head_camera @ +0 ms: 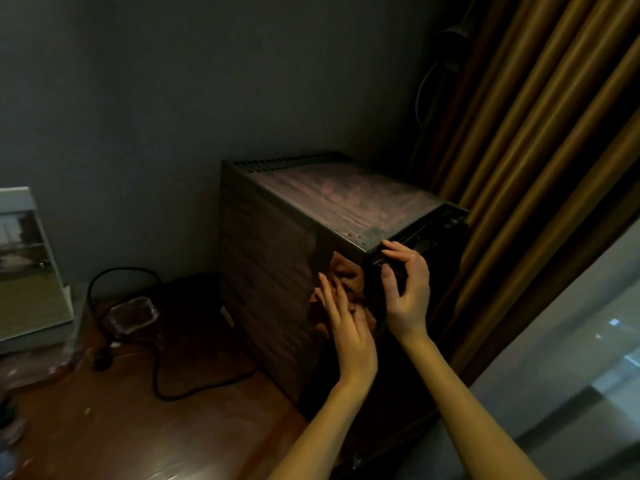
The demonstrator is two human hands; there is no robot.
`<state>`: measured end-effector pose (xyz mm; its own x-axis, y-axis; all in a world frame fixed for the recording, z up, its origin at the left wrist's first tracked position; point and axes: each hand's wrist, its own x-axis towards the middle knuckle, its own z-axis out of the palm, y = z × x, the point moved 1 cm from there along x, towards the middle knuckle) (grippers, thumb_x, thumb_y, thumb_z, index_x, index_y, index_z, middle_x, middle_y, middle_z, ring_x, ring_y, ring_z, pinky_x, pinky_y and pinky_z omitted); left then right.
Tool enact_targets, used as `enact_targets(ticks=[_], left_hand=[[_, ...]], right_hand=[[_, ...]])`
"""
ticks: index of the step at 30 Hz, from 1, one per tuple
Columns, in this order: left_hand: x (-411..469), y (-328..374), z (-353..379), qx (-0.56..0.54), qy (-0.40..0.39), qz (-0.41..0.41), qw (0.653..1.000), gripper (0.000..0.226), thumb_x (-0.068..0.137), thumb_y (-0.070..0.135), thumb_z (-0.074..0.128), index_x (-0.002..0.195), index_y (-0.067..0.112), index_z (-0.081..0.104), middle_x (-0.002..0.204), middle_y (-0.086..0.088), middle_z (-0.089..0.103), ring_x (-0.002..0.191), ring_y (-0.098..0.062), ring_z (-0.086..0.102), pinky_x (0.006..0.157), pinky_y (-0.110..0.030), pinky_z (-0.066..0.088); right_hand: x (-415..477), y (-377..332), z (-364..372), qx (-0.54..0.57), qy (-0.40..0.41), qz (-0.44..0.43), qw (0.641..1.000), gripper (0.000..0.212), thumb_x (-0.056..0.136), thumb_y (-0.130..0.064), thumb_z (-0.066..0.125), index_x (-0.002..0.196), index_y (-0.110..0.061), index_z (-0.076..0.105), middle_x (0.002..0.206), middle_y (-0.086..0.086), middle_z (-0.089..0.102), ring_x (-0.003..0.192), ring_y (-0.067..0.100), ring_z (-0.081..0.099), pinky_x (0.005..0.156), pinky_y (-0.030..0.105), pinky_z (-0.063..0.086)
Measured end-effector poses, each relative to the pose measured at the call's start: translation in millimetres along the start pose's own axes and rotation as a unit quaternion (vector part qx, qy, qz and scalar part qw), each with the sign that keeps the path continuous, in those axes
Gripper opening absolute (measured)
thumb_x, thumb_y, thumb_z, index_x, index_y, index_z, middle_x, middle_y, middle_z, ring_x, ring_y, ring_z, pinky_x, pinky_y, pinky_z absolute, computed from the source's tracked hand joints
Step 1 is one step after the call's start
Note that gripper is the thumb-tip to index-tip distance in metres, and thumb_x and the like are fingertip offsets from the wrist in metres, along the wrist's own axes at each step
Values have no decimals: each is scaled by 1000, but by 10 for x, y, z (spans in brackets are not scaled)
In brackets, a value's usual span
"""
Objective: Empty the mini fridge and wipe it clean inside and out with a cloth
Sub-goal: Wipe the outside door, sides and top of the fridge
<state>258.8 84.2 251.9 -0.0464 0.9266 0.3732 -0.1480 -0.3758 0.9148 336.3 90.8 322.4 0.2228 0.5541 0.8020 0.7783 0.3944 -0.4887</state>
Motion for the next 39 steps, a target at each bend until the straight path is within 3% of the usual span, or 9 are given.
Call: enact_targets(ticks=[5, 7, 12, 16, 20, 23, 27, 33, 39], left_hand=[[367, 394, 8, 77, -14, 128, 989, 60, 102, 47, 21, 152, 17, 10, 162, 3, 2, 149, -14, -4, 120, -31, 0], [571, 495, 2, 28, -44, 151, 987, 55, 103, 38, 27, 152, 17, 10, 160, 11, -1, 149, -10, -7, 121, -27, 1], [786, 272, -111, -25, 63, 50, 996, 53, 100, 22, 31, 149, 6, 18, 158, -3, 9, 147, -13, 2, 114, -10, 0], [616, -15, -194, -25, 84, -50, 995, 51, 102, 8, 36, 147, 10, 13, 159, -14, 6, 149, -27, 4, 113, -16, 0], [217, 44, -77, 25, 10, 24, 999, 57, 99, 24, 36, 140, 47, 3, 156, 17, -9, 143, -1, -15, 117, -31, -1], [364, 191, 19, 10, 9, 89, 996, 56, 98, 32, 36, 140, 60, 10, 157, 19, -7, 148, -10, -12, 121, -44, 3], [745, 399, -9, -3, 14, 121, 993, 53, 99, 40, 32, 147, 25, 16, 159, 7, 1, 149, -14, -9, 121, -37, 4], [1069, 326, -201, -38, 122, -23, 992, 46, 103, 8, 35, 148, 3, 25, 159, -17, 9, 148, -30, 7, 118, -31, 10], [288, 194, -41, 44, 35, 11, 998, 50, 100, 27, 30, 144, 35, 8, 155, 21, -9, 144, 5, -13, 121, -42, 5]], right_hand=[[47, -82, -94, 51, -29, 6, 998, 31, 99, -34, 37, 116, -19, 58, 121, -3, 61, 120, 12, 54, 102, 41, 43], [114, -145, -117, 72, -20, 14, 997, 28, 100, -29, 35, 116, -19, 56, 116, -5, 61, 114, 8, 57, 98, 35, 46], [335, -345, -70, 1, -90, -11, 996, 23, 99, -23, 42, 111, -20, 61, 110, -4, 64, 104, 10, 58, 91, 29, 47], [354, -379, -25, -141, -169, -97, 971, 26, 90, -9, 54, 110, -19, 67, 124, -1, 60, 121, 13, 49, 101, 26, 37], [416, -467, -53, -140, -163, -96, 972, 33, 84, -9, 48, 109, -17, 68, 131, 2, 55, 128, 14, 41, 105, 25, 31], [526, -541, -40, -121, -170, -89, 974, 34, 85, -11, 46, 110, -17, 69, 132, 0, 54, 129, 13, 40, 107, 19, 28], [689, -532, 22, -92, -169, -55, 980, 38, 84, -11, 41, 110, -14, 69, 127, 2, 59, 126, 14, 44, 102, 3, 21], [665, -470, 159, -129, -178, -25, 975, 45, 85, -8, 39, 122, -13, 64, 127, 3, 59, 126, 17, 44, 104, 17, 27], [649, -466, 131, -93, -146, -11, 985, 50, 83, -2, 42, 127, -15, 61, 125, 1, 60, 118, 10, 47, 102, 27, 39]])
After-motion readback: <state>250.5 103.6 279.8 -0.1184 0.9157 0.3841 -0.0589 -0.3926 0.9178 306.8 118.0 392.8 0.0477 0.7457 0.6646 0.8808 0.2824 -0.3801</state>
